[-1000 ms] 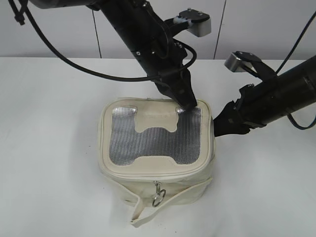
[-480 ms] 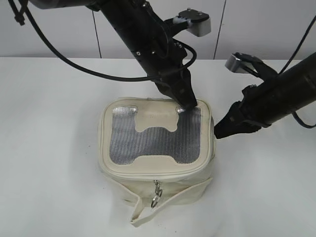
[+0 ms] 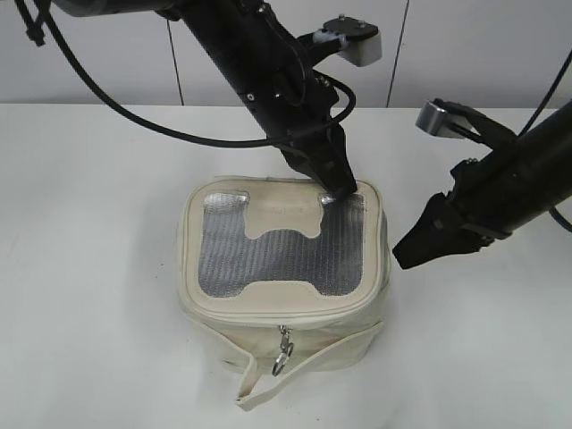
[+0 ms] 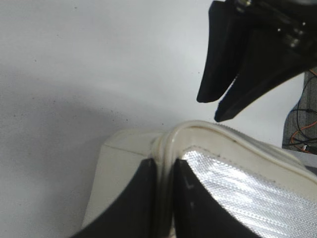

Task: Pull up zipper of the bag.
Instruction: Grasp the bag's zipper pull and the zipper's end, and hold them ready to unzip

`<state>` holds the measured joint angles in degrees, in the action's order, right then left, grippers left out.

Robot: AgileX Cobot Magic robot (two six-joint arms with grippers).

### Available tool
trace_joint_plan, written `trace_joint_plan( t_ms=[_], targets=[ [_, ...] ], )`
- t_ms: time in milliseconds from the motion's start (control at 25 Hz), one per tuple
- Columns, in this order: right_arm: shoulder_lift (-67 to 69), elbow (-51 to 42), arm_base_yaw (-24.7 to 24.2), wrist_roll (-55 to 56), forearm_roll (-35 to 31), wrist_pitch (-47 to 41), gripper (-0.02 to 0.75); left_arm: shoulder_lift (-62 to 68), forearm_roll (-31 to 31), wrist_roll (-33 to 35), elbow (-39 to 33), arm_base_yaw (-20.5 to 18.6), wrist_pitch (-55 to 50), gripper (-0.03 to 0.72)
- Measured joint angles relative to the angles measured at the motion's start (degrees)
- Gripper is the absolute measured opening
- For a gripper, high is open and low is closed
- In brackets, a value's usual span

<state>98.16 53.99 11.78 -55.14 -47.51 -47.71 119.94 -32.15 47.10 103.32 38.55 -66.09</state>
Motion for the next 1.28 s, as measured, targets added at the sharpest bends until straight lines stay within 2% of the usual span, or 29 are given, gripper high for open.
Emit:
trace_joint_plan(
  t_ms=[120,320,520,720,1040,1120,1280],
  targets=[
    [-2.12,-2.38,0.00,-0.49,-0.37,0.72,0.265,0.00,0.00,0.00,0.00,0.00,0.00,0.073],
    [-6.88,-8.03,0.00,-8.03,-7.99,8.77,0.297,0.00,0.00,0.00,0.00,0.00,0.00,0.073],
    [-6.77,-9.78,0.00,-14.79,-13.26,10.88,0.437,0.00,-0.13,0.00,0.00,0.00,0.00,0.073],
    [-4.94,-9.78,0.00,-21.09,-18.15,12.20,0.474,0.00,-0.28,0.00,0.00,0.00,-0.05,0.073],
    [0.58,-9.78,-0.05,-37.32,-28.97,11.79,0.468,0.00,-0.40,0.00,0.00,-0.24,-0.05,0.073],
    [1.79,-9.71,-0.11,-40.35,-31.68,11.48,0.430,0.00,-0.22,0.00,0.00,-0.38,-0.10,0.073],
    [4.11,-8.89,-0.11,-42.70,-34.04,10.79,0.272,0.00,-0.39,0.00,0.00,-0.38,-0.20,0.073]
  ],
)
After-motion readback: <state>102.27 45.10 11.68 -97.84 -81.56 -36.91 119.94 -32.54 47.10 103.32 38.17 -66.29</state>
